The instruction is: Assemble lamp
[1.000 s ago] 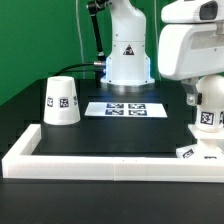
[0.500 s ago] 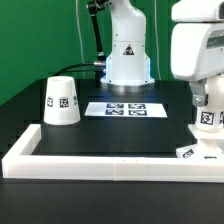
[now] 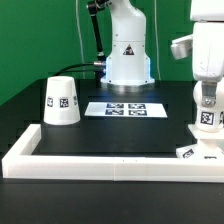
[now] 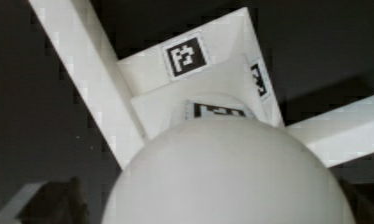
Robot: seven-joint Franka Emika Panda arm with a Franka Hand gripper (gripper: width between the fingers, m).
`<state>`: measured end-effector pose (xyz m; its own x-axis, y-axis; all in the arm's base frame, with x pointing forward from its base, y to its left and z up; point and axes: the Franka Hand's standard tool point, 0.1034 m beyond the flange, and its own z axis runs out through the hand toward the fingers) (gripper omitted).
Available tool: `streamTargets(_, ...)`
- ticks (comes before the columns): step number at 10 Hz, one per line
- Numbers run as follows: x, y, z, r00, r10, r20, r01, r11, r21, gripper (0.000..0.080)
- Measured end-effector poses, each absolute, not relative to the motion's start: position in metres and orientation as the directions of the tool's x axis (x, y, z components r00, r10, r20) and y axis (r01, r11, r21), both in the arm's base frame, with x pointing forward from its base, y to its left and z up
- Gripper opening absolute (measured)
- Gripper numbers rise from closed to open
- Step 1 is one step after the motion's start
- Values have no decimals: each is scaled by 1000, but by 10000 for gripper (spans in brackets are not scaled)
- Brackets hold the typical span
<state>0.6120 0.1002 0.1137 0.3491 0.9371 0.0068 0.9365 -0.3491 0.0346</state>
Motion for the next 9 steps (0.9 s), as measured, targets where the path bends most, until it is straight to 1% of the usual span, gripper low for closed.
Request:
streamTargets(1,612,99,114,321,947,5,946,-321,35,607)
streamTargets(2,612,98,114,328,944,5,944,-328,35,607)
streamTargets(3,612,98,114,335,942,6,941,-335,35,578)
streamTargets(5,612,97,113,403,915,10,914,-403,32,578)
streamTargets(6,612,97,113,482,876,13,876,-482,30,578)
streamTargets(7,612,97,113,585,811,16,811,-585,28,578)
streamTargets(9,611,97,113,739,674,20,673,-739,22,580)
